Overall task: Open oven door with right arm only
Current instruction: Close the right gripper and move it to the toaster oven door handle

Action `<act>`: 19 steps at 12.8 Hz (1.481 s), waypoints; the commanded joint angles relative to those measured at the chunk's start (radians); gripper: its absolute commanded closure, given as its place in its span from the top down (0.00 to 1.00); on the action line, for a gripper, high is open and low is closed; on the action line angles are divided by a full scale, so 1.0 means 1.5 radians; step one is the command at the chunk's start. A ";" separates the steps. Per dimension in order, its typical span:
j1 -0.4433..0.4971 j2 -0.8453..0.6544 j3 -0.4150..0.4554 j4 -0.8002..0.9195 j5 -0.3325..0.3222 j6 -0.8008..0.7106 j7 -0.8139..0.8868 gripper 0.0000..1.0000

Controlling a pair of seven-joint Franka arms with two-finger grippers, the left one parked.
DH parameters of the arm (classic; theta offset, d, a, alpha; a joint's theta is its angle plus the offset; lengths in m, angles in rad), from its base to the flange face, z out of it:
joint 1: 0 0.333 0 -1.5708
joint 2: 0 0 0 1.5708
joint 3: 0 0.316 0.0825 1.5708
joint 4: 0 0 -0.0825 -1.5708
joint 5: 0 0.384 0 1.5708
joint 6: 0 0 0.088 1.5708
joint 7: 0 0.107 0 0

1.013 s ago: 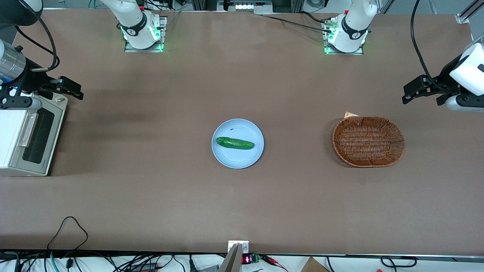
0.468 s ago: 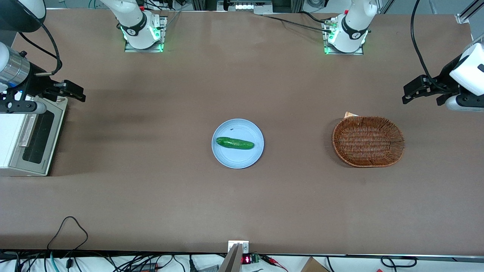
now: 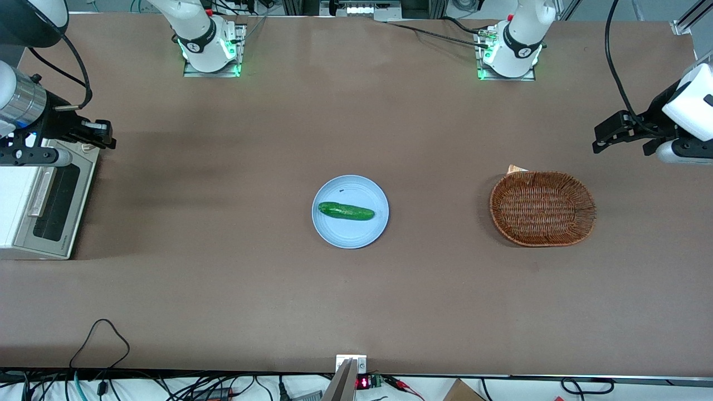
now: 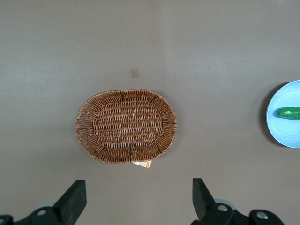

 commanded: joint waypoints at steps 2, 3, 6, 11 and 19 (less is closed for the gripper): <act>-0.006 0.005 0.001 0.025 -0.007 -0.041 -0.007 0.00; -0.007 0.005 -0.001 0.027 -0.011 -0.056 -0.002 0.00; -0.005 0.022 -0.001 0.024 -0.124 -0.075 0.000 0.00; 0.008 0.103 0.002 0.013 -0.414 -0.051 0.003 0.00; -0.016 0.182 -0.004 -0.094 -0.672 0.153 0.264 0.01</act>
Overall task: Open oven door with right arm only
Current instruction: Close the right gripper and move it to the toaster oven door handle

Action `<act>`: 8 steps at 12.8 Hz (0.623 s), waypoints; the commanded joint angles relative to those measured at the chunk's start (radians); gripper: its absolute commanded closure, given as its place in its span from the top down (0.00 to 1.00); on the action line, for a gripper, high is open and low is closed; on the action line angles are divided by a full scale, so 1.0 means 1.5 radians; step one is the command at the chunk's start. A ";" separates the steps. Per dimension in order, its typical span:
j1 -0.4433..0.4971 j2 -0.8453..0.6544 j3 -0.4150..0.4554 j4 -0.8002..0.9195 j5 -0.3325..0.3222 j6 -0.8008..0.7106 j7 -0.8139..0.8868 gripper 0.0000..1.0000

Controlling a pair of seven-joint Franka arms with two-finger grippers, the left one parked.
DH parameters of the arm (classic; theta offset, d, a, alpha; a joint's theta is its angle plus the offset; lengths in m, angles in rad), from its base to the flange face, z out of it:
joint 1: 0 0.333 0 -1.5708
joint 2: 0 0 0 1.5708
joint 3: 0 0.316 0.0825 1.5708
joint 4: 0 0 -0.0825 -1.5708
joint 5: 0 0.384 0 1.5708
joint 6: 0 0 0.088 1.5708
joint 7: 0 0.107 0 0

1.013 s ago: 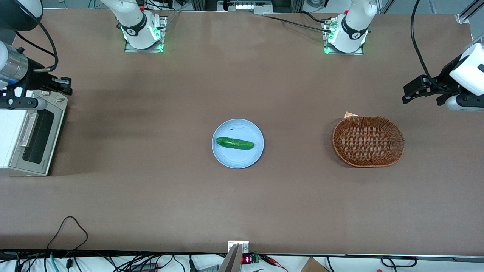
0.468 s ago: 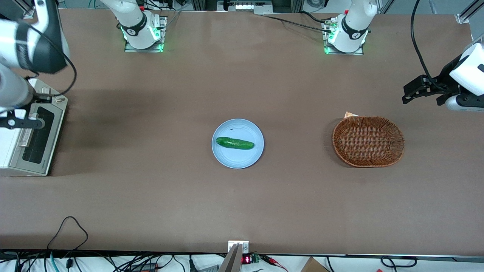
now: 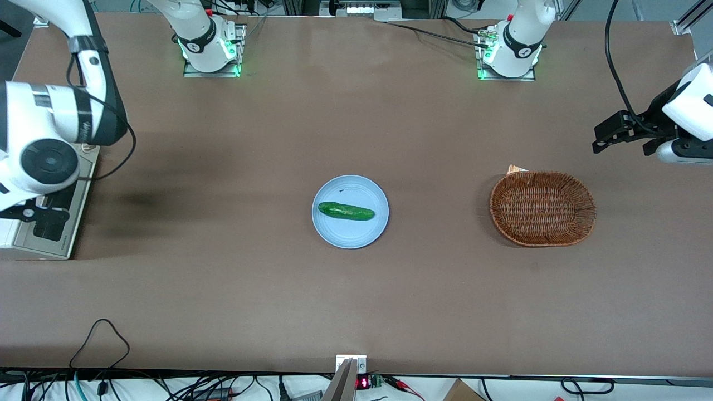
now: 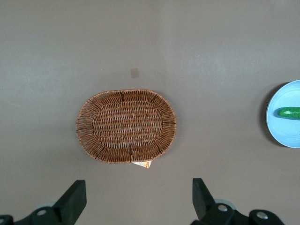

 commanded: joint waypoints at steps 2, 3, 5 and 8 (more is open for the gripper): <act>-0.020 -0.002 0.003 -0.065 -0.069 0.076 0.077 0.01; -0.025 -0.002 0.003 -0.071 -0.070 0.092 0.077 0.01; -0.044 0.004 0.003 -0.081 -0.077 0.123 0.076 0.01; -0.069 0.004 0.003 -0.096 -0.079 0.167 0.076 0.01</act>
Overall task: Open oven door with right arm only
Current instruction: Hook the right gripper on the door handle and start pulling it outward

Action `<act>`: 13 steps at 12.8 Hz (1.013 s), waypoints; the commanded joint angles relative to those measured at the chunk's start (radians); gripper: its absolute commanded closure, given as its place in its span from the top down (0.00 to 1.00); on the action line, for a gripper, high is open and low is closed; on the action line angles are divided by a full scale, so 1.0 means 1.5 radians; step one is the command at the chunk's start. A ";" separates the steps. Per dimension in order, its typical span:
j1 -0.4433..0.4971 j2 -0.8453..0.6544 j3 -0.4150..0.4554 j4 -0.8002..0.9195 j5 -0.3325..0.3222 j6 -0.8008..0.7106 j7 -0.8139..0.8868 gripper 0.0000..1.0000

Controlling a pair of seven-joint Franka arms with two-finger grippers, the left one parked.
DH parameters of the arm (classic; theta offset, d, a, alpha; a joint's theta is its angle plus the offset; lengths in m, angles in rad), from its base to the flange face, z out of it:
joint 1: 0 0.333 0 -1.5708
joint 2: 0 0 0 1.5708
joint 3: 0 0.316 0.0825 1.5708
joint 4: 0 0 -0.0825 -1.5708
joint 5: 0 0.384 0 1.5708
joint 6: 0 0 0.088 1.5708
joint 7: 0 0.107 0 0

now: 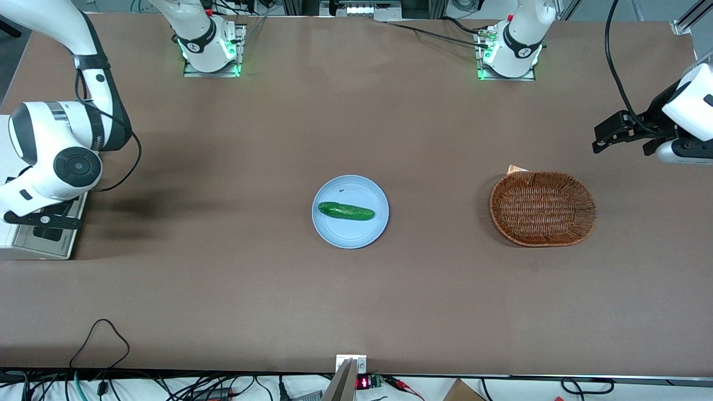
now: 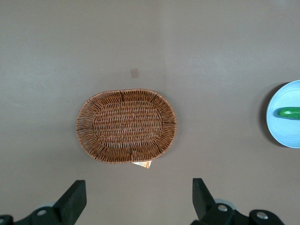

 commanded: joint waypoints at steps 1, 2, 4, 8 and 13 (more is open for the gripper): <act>-0.017 -0.005 0.005 -0.019 -0.016 0.028 0.010 0.01; -0.018 -0.003 0.005 -0.019 -0.017 0.028 0.010 0.01; -0.037 0.000 0.005 -0.019 -0.029 0.030 0.012 0.01; -0.049 0.002 0.004 -0.026 -0.029 0.056 0.013 0.01; -0.050 0.004 0.005 -0.030 -0.029 0.058 0.016 0.01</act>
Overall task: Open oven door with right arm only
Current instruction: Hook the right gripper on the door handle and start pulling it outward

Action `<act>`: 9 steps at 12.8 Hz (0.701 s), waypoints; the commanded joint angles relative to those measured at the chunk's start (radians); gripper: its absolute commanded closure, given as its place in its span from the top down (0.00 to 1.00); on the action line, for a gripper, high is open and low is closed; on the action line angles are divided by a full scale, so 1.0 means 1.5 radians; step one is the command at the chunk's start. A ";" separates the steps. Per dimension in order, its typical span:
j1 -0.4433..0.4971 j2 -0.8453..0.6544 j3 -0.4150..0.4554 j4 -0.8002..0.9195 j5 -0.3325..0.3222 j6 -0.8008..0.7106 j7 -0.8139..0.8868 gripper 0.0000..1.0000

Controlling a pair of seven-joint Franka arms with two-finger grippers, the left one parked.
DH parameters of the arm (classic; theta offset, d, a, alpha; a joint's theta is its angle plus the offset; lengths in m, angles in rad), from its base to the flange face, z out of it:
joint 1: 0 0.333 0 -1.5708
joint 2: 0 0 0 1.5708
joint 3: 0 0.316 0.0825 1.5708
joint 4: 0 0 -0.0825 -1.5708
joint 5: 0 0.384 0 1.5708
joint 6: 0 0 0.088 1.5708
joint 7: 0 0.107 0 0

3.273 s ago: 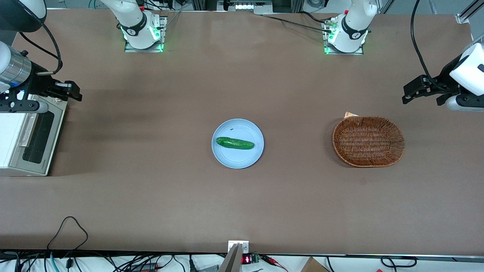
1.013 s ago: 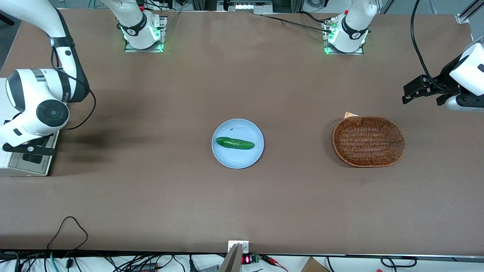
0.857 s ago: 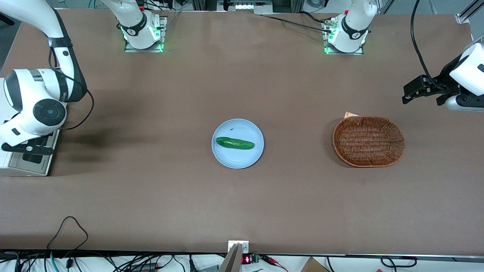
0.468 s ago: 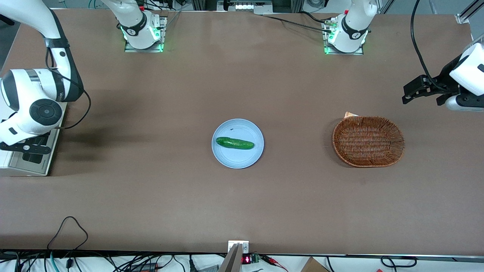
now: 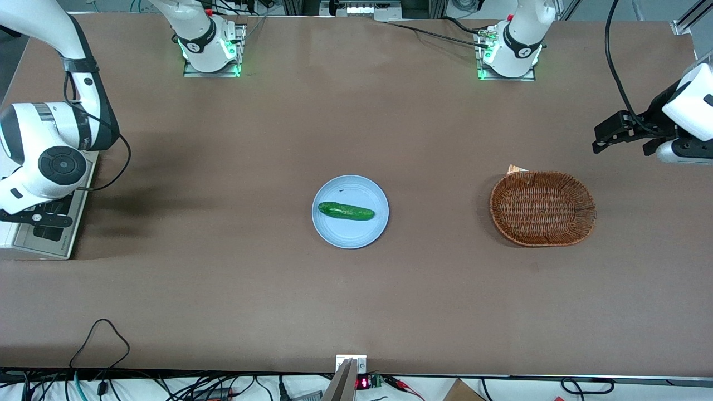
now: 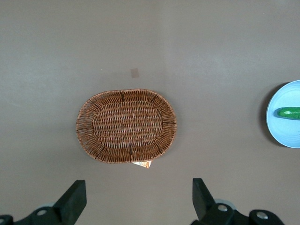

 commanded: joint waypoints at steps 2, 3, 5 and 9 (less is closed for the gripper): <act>-0.008 -0.002 0.005 -0.013 -0.017 0.012 0.017 0.01; -0.008 0.000 0.005 -0.014 -0.017 0.013 0.017 0.01; -0.008 0.007 0.006 -0.014 -0.016 0.017 0.018 0.01; -0.006 0.009 0.007 -0.014 -0.010 0.017 0.018 0.01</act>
